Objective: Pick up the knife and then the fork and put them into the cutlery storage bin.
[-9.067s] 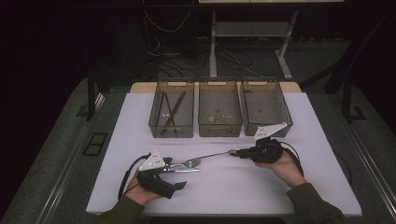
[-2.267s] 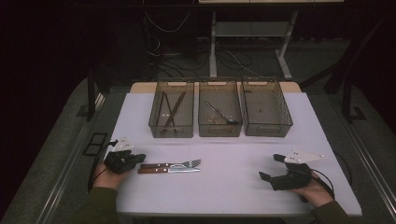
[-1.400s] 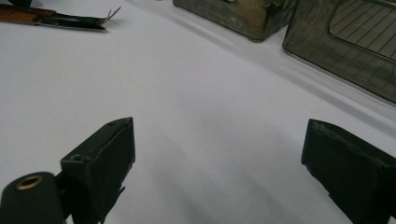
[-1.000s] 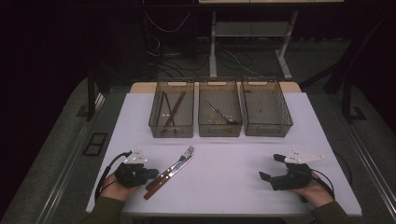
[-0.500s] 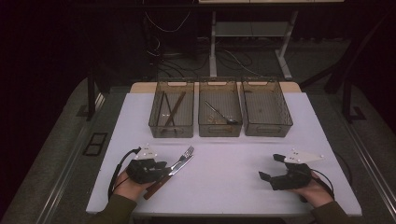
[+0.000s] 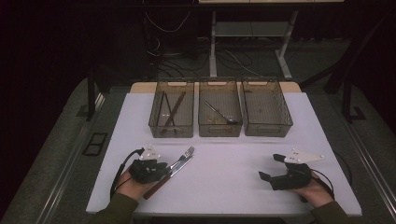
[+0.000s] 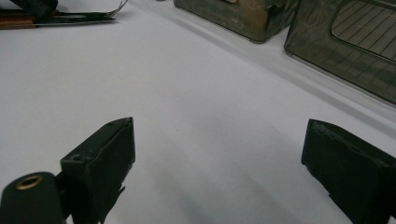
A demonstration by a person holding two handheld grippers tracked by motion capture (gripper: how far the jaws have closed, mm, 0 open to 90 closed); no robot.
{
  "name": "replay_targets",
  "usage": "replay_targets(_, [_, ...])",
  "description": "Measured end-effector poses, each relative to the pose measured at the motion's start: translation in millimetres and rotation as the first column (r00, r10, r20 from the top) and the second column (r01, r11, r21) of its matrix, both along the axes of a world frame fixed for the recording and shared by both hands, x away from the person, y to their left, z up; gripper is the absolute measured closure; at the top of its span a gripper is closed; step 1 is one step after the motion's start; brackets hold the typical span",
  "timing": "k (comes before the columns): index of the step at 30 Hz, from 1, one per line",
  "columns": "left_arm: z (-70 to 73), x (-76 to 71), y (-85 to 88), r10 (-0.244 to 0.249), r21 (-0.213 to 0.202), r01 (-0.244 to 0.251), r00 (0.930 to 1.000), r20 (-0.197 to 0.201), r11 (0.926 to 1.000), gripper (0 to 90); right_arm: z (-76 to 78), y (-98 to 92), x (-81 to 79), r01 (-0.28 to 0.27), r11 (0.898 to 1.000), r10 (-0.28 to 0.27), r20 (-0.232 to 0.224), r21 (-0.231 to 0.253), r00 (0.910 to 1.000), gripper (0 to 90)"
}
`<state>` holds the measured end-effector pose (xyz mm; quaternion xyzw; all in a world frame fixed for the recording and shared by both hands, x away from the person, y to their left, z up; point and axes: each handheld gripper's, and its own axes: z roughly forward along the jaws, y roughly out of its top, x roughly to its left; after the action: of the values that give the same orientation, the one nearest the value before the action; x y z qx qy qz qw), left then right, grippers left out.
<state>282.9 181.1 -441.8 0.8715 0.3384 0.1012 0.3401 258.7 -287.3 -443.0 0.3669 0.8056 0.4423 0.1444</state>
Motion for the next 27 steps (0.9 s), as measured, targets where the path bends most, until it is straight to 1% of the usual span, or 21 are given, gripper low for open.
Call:
replay_targets(4, [-2.3, -2.6, -0.2, -0.007, 0.002, 0.007, 0.9997, 0.025, 1.0000, 72.1, -0.3, 0.1, 0.3, -0.004, 1.000, 0.004, 0.001, -0.001, 1.0000, 9.9])
replay_targets(9, [-4.6, -3.4, 2.0, -0.005, -0.018, 0.006, 0.9995, 0.033, 0.9998, 72.8, -0.8, 1.1, 0.3, -0.008, 1.000, 0.008, -0.001, -0.005, 1.0000, 10.0])
replay_targets(10, [-4.7, -3.9, 2.0, -0.004, -0.015, 0.005, 0.9994, 0.036, 0.9999, 73.1, -0.7, 1.3, 0.2, -0.009, 1.000, 0.009, -0.001, -0.006, 1.0000, 10.0])
replay_targets(11, [-4.8, -3.9, 2.1, -0.002, -0.016, 0.003, 0.9994, 0.036, 0.9999, 73.6, -0.9, 1.4, 0.3, -0.009, 1.000, 0.009, 0.000, -0.006, 1.0000, 10.0])
replay_targets(12, [-5.2, -3.9, 2.0, 0.006, -0.027, -0.005, 0.9995, 0.032, 0.9996, 74.3, -1.0, 1.6, 0.5, -0.008, 1.000, 0.008, -0.002, -0.005, 1.0000, 9.9])
replay_targets(15, [-4.5, -2.4, 2.6, -0.004, -0.019, 0.004, 0.9995, 0.031, 0.9998, 76.4, -1.0, 2.2, 0.5, -0.011, 1.000, 0.011, -0.001, -0.006, 0.9999, 10.0])
replay_targets(16, [-4.3, -1.9, 2.9, -0.004, -0.020, 0.005, 0.9996, 0.028, 0.9998, 76.6, -0.9, 2.3, 0.4, -0.011, 1.000, 0.011, 0.000, -0.007, 0.9999, 10.0])
replay_targets(18, [-4.4, -0.8, 3.7, 0.001, -0.035, 0.000, 0.9998, 0.018, 0.9994, 76.9, -0.6, 2.6, 0.0, -0.011, 1.000, 0.011, -0.001, -0.006, 0.9999, 10.0])
replay_targets(21, [-3.0, 1.3, 4.6, -0.005, -0.038, 0.005, 1.0000, 0.006, 0.9993, 77.1, 0.0, 2.1, 0.3, -0.009, 1.000, 0.009, -0.001, -0.002, 1.0000, 10.0])
replay_targets(23, [-1.6, 1.8, 4.9, -0.004, -0.030, 0.005, 0.9999, 0.009, 0.9995, 77.1, 0.4, 1.7, 0.7, -0.004, 1.000, 0.004, -0.007, 0.011, 1.0000, 10.0])
replay_targets(26, [2.7, 2.8, 7.6, 0.002, -0.057, -0.001, 0.9998, 0.019, 0.9984, 77.1, 0.3, 0.8, 2.4, -0.002, 1.000, 0.003, -0.016, 0.030, 0.9999, 10.0])
replay_targets(27, [4.8, 3.0, 8.7, 0.002, -0.056, -0.001, 0.9997, 0.022, 0.9984, 77.1, 0.4, 0.8, 2.7, 0.004, 0.999, -0.003, -0.026, 0.036, 0.9997, 9.9])
